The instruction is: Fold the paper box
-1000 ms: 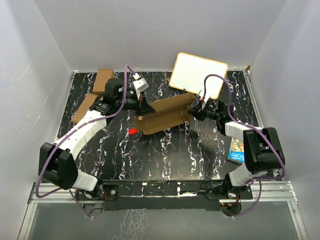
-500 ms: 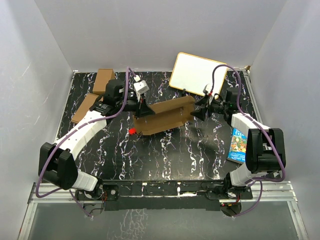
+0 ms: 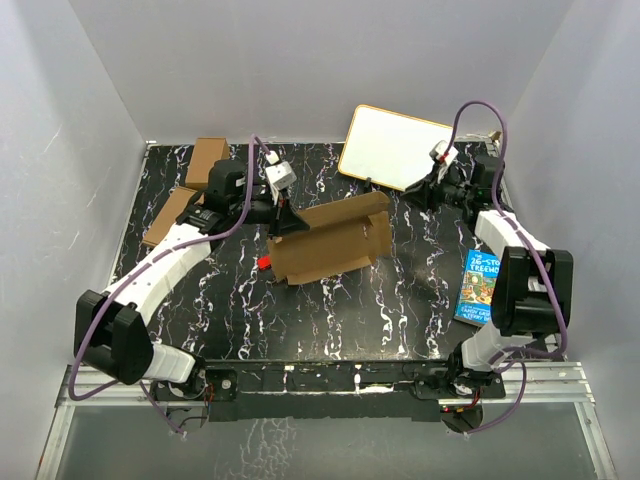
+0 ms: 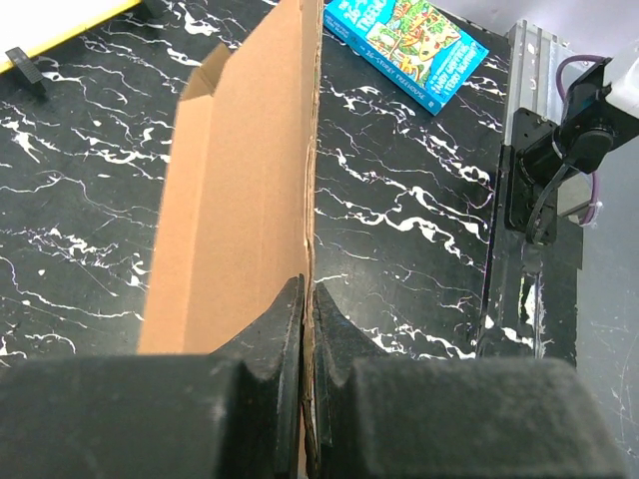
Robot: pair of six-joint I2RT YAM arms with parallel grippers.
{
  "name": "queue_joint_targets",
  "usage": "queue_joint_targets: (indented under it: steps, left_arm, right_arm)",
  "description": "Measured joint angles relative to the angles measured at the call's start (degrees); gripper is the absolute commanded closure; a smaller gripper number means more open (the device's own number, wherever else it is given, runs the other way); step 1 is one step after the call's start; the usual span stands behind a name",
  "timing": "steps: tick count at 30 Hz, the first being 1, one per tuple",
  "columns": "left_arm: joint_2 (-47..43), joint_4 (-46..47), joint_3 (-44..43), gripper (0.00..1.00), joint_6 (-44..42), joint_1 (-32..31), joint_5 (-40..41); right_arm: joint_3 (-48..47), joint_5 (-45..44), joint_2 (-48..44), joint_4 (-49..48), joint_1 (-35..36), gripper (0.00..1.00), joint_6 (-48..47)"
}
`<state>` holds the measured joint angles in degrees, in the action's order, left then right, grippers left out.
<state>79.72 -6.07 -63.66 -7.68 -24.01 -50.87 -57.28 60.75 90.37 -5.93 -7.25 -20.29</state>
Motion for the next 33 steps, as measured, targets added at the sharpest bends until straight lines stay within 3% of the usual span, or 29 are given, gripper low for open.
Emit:
queue_joint_targets:
  steps: [6,11,18,21,24,28,33]
  left_arm:
    - [-0.9,0.0,0.0,1.0,0.1,0.0,-0.6]
    - [-1.1,-0.1,0.6,1.0,0.2,0.0,-0.6]
    - [-1.3,-1.2,0.9,1.0,-0.3,0.0,1.0]
    - [-1.4,-1.9,0.5,1.0,-0.8,0.1,2.1]
    - [-1.3,-2.7,-1.2,1.0,-1.3,0.3,2.6]
    - [-1.3,-3.0,-4.0,1.0,-1.7,0.3,3.0]
    - [-1.3,-3.1,-4.9,1.0,-1.8,0.3,3.0]
  right_arm:
    - [-2.3,-4.2,7.7,-1.4,2.7,0.7,3.3]
    - [-2.3,-3.1,9.7,3.3,4.1,0.65,1.2]
    - [-5.8,0.0,9.6,16.1,-0.7,0.41,-3.3]
    - [-8.8,2.7,9.4,24.5,-3.7,0.29,-7.9]
    - [-10.6,5.9,9.0,34.7,-4.0,0.24,-13.9]
    - [-11.1,7.8,8.7,44.5,-1.5,0.22,-19.0]
    - [-11.1,6.2,8.8,47.5,1.8,0.27,-19.6]
